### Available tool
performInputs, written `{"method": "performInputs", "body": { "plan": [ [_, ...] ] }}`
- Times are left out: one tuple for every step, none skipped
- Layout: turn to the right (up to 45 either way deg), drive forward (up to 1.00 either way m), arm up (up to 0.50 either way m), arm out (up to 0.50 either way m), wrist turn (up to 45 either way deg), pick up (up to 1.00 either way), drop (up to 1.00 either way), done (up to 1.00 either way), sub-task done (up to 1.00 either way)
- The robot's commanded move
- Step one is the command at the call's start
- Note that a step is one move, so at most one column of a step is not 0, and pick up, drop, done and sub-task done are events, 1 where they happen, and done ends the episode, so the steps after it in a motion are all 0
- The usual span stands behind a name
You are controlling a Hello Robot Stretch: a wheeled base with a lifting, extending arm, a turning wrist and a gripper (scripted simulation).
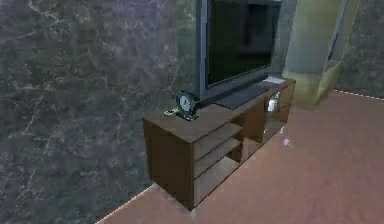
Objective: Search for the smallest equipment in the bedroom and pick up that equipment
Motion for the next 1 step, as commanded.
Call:
{"method": "performInputs", "body": {
  "plan": [
    [0.0, 0.65, 0.00, 0.00, 0.0, 0.00, 0.00, 0.00, 0.00]
  ]
}}
